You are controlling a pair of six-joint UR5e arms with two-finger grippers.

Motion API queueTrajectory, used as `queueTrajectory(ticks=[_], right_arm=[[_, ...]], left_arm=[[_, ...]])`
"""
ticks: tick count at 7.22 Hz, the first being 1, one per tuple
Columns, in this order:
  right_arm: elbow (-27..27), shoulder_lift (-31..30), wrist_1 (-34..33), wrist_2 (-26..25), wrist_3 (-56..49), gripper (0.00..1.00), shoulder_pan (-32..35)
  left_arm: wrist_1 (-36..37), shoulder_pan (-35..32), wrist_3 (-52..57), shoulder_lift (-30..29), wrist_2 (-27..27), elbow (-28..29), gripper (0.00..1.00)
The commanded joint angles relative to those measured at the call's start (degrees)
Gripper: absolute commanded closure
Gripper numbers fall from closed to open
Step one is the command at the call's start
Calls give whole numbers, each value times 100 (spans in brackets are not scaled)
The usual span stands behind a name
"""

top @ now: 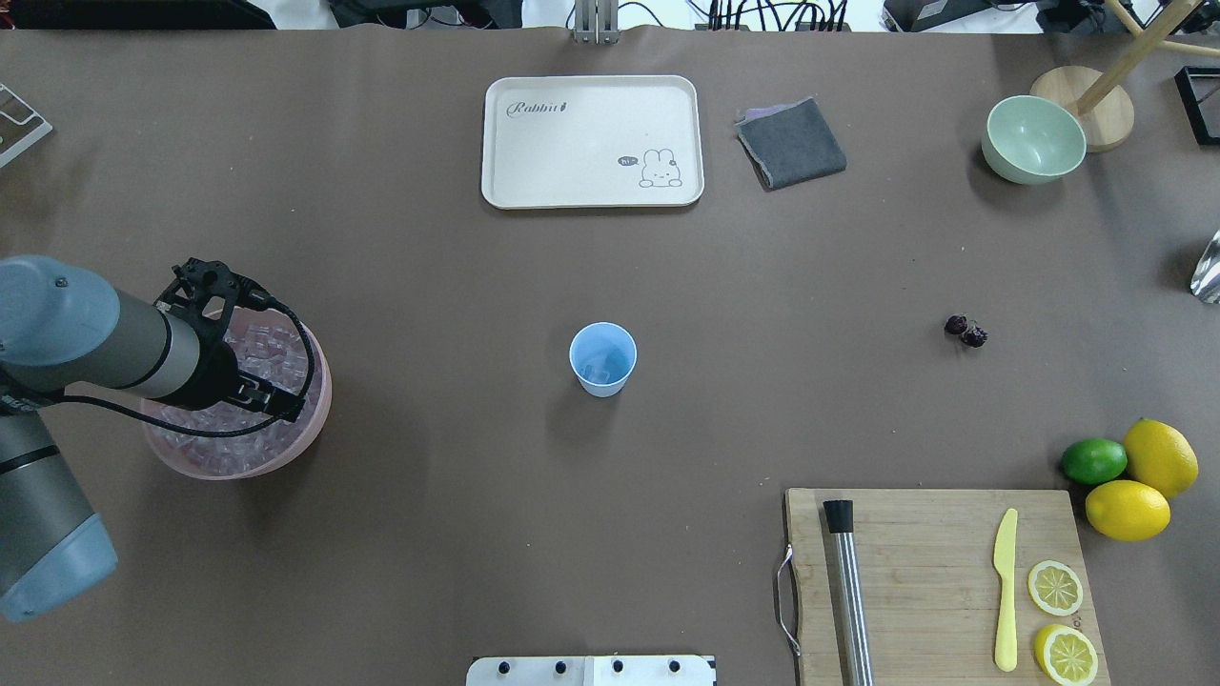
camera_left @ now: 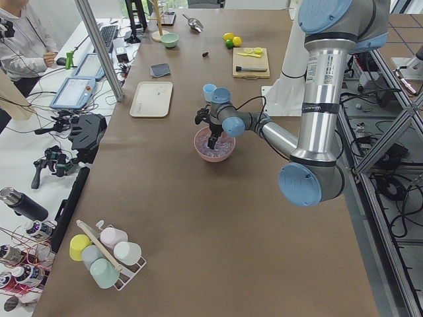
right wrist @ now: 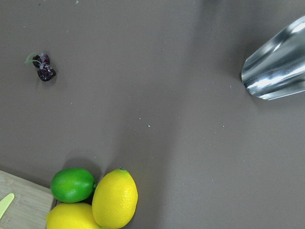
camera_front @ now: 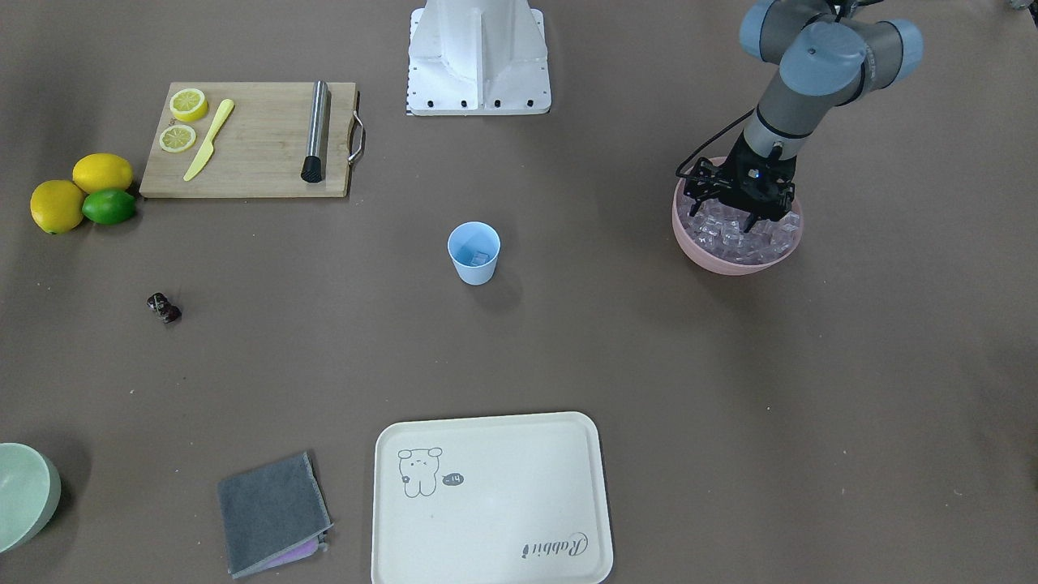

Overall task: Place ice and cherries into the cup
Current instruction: 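Grasp another ice cube from the pink bowl with the left gripper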

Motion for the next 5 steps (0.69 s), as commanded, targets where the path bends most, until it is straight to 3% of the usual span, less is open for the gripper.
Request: queueTrajectory(ticks=[1, 4, 5], right_arm=[[0, -2, 0, 0, 0, 0, 0], [36, -20, 0, 0, 9, 0, 0], [36, -28, 0, 0, 0, 0, 0]], left_arm=[[8, -56, 4, -87, 2, 77, 10], [8, -117, 4, -87, -6, 86, 13], [-1, -126, 4, -78, 2, 86, 28]])
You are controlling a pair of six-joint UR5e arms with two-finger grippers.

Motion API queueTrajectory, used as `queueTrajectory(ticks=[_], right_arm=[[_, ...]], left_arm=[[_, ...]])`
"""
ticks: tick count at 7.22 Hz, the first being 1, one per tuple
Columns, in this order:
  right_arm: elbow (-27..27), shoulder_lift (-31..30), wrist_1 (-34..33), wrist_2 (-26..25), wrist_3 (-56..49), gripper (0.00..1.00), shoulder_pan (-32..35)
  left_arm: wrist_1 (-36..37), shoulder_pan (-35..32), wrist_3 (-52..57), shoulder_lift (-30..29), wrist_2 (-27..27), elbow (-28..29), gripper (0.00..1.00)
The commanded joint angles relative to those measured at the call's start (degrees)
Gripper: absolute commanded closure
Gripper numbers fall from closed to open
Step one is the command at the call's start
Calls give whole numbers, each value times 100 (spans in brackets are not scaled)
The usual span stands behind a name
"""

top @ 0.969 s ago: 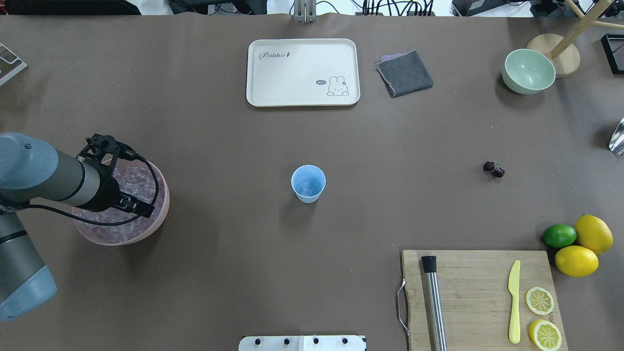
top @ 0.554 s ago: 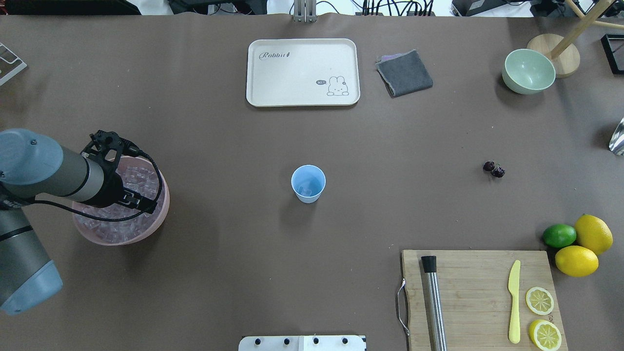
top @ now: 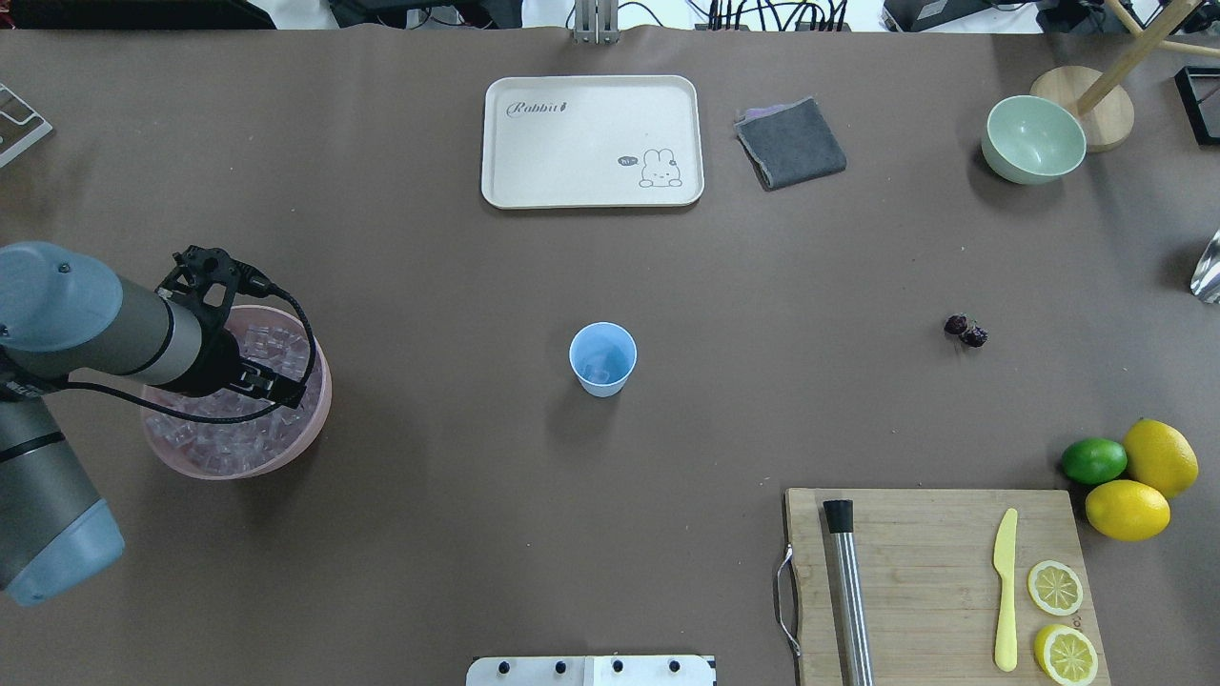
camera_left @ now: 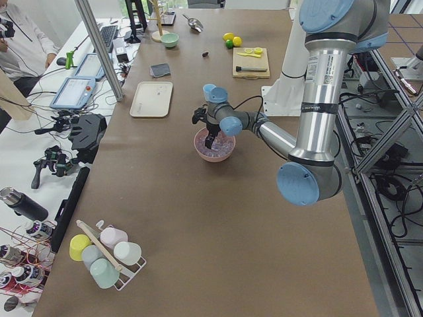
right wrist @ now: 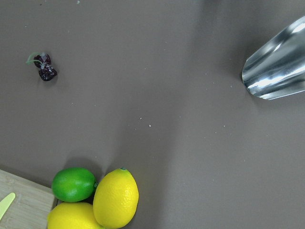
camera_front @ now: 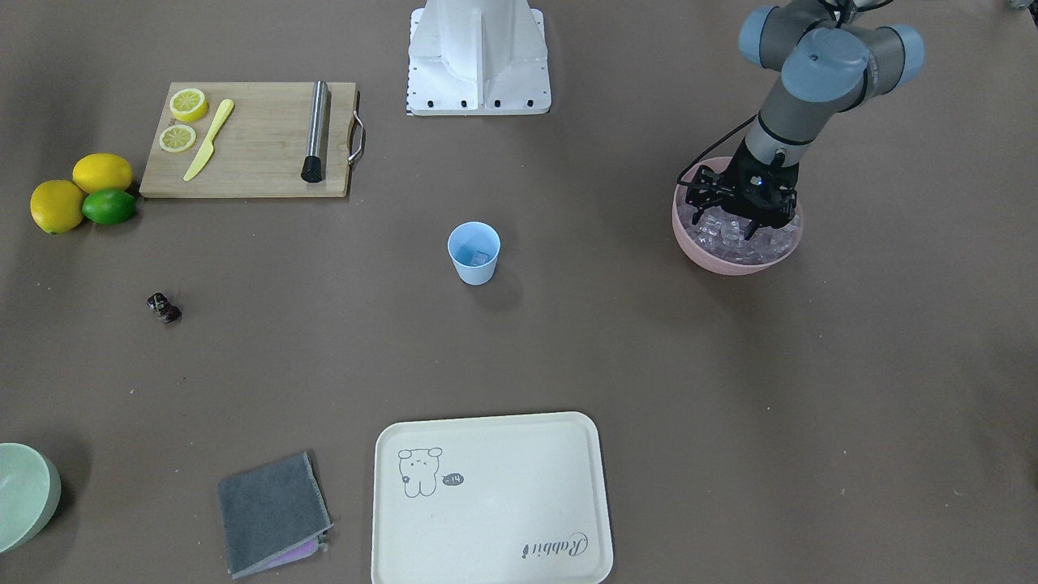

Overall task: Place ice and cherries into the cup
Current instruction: 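Grasp another ice cube from the pink bowl with the left gripper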

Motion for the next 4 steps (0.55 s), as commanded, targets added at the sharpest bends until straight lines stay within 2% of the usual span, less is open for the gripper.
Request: queueTrajectory(ticks=[1, 2, 3, 4], right_arm=[[11, -51, 0, 9, -7, 0, 0], [55, -104, 0, 0, -7, 0, 0], [142, -165, -9, 9, -7, 0, 0], [178, -236, -9, 9, -7, 0, 0]], left_arm=[[-7, -19, -9, 6, -4, -15, 53], [-7, -27, -17, 6, -13, -24, 85], [-7, -88, -18, 6, -22, -67, 100], [-7, -106, -18, 15, -22, -68, 100]])
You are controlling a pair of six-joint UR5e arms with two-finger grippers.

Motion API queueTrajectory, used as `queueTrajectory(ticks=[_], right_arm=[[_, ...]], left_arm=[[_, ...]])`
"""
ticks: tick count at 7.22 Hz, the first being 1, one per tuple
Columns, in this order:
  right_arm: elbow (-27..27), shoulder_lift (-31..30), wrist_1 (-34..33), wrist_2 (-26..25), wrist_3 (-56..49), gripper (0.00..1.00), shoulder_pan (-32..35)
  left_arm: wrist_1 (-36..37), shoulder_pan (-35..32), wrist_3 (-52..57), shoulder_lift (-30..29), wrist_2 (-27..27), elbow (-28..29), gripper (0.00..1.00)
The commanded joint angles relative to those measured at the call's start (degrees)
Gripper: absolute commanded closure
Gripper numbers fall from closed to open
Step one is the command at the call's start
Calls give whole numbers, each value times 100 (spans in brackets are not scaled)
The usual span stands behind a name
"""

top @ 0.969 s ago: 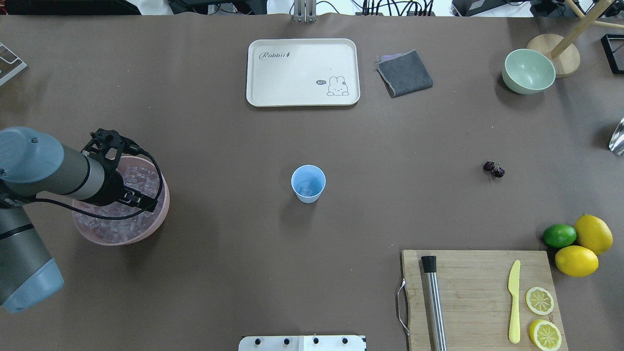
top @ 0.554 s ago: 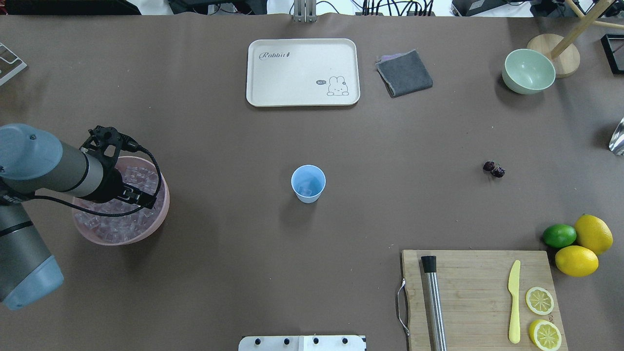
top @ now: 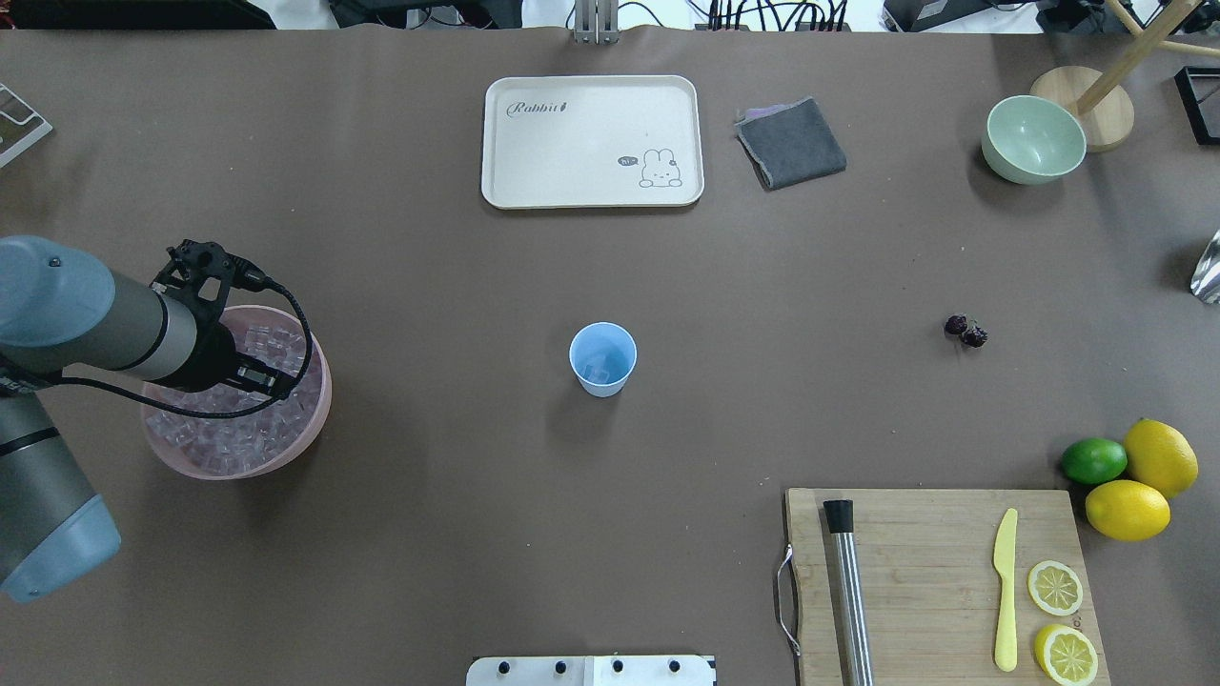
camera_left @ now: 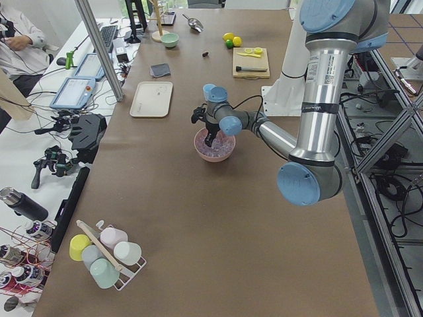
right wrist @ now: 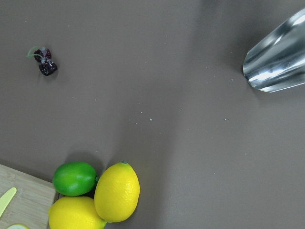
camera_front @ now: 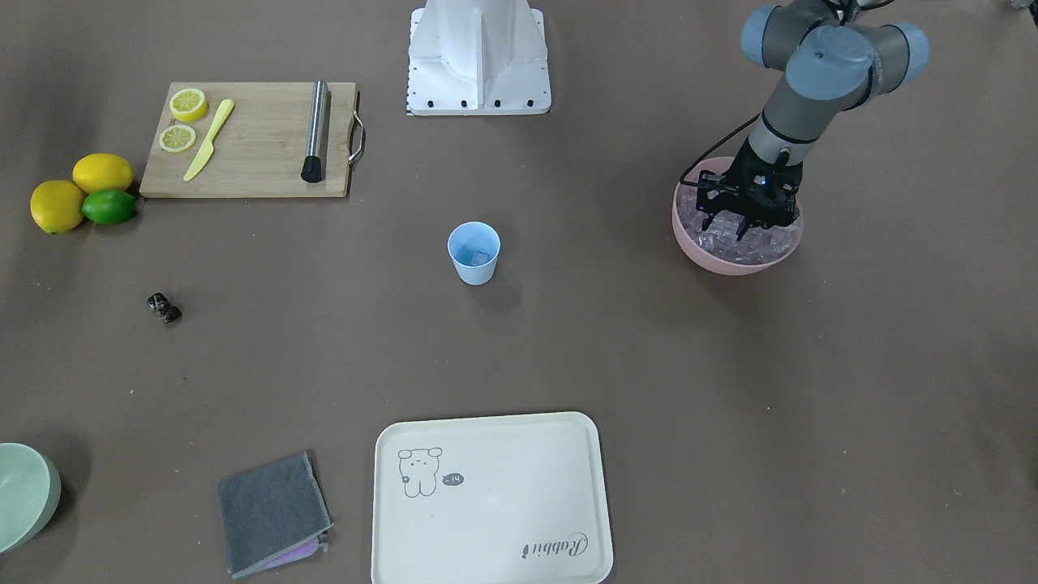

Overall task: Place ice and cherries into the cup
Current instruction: 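Grasp another ice cube from the pink bowl with the left gripper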

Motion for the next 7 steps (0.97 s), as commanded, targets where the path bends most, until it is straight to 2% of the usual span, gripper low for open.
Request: queueTrajectory(ticks=[1, 4, 5, 7], right_arm=[[91, -104, 5, 3, 0, 0, 0], [100, -95, 5, 11, 9, 0, 0], [109, -51, 5, 298, 43, 0, 0], [135, 115, -3, 450, 61, 0, -61]], left_arm=[[0, -36, -2, 6, -13, -43, 100], [157, -186, -150, 16, -144, -763, 100], [210, -203, -464, -315, -198, -738, 100], [402, -133, -1289, -1227, -207, -528, 100]])
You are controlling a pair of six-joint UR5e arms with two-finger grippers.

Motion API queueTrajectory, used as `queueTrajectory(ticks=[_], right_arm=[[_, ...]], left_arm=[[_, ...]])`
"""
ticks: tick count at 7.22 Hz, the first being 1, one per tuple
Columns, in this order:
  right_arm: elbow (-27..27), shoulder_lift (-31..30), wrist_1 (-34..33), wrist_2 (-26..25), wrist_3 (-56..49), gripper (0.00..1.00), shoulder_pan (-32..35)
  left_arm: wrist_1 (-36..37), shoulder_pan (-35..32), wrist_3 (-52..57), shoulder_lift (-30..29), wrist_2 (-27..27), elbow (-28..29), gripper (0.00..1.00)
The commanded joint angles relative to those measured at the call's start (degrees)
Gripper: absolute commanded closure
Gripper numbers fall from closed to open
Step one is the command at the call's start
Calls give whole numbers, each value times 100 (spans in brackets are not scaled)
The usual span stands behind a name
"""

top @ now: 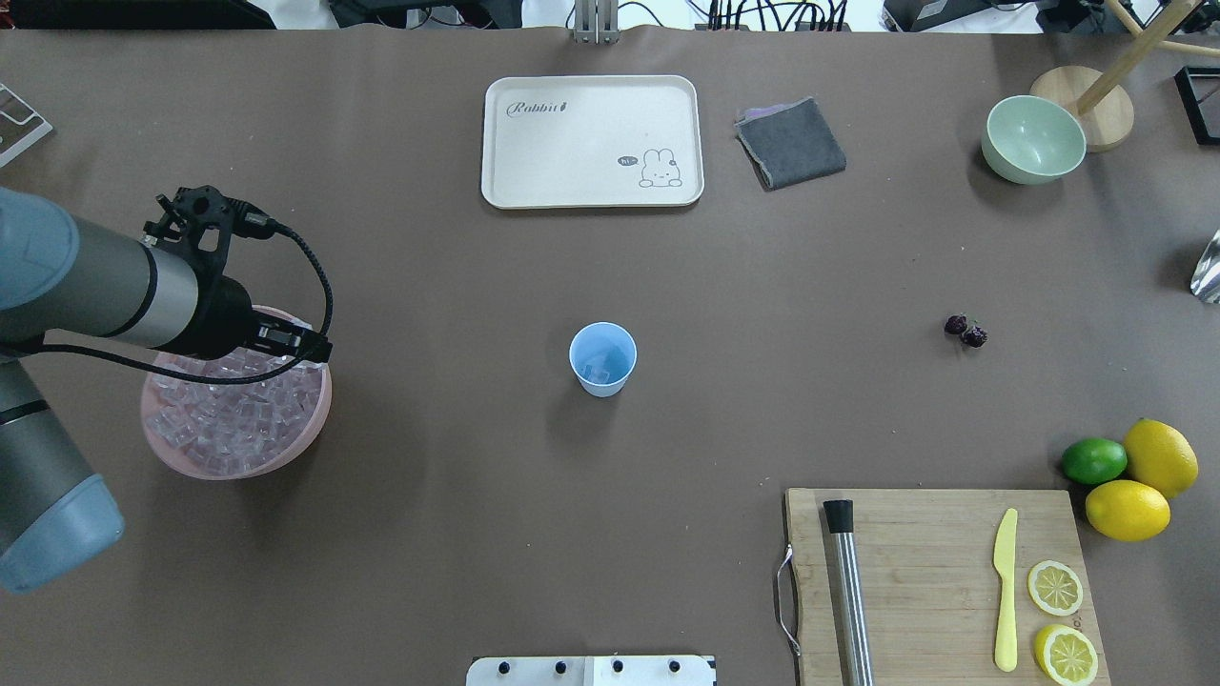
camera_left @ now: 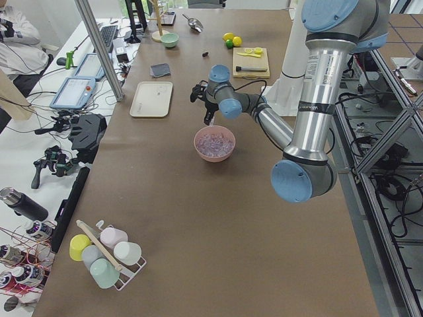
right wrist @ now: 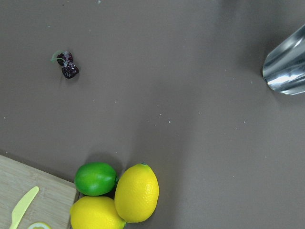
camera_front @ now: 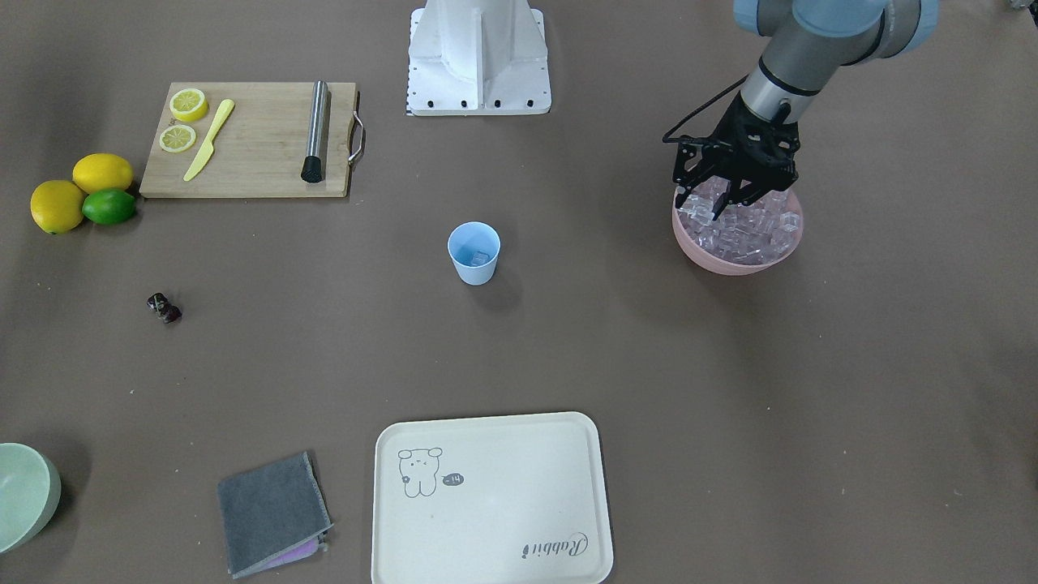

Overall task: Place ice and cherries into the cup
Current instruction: 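Grasp another ice cube from the pink bowl with the left gripper, then carry the ice cube to the blue cup and release it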

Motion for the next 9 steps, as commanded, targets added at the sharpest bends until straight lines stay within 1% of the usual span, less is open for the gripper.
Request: queueTrajectory(ticks=[1, 2, 3, 4, 5, 6, 7, 8, 9], right_arm=[[2, 152, 1, 99, 192, 0, -153], [-6, 196, -7, 99, 246, 0, -232], [-24, 249, -7, 99, 308, 0, -294], [-33, 310, -7, 99, 395, 0, -321], [-24, 311, 1, 99, 422, 0, -330], [-33, 311, -7, 99, 431, 0, -321], [-33, 311, 1, 90, 440, 0, -321], [-24, 311, 1, 99, 449, 0, -321], [-15, 311, 1, 99, 458, 0, -321]], left_arm=[[521, 126, -809, -1238, 3, 323, 100], [655, 362, -1160, -1706, 47, 525, 100], [648, 530, -1347, -1937, 73, 719, 100], [613, 801, -1366, -2183, 361, 860, 100], [595, 1135, -1601, -2551, 686, 1157, 100], [430, 1242, -1829, -2763, 802, 1439, 100], [219, 1243, -1849, -2878, 812, 1702, 100], [60, 1261, -1858, -3106, 960, 2036, 100], [41, 1244, -1832, -3125, 979, 2091, 100]])
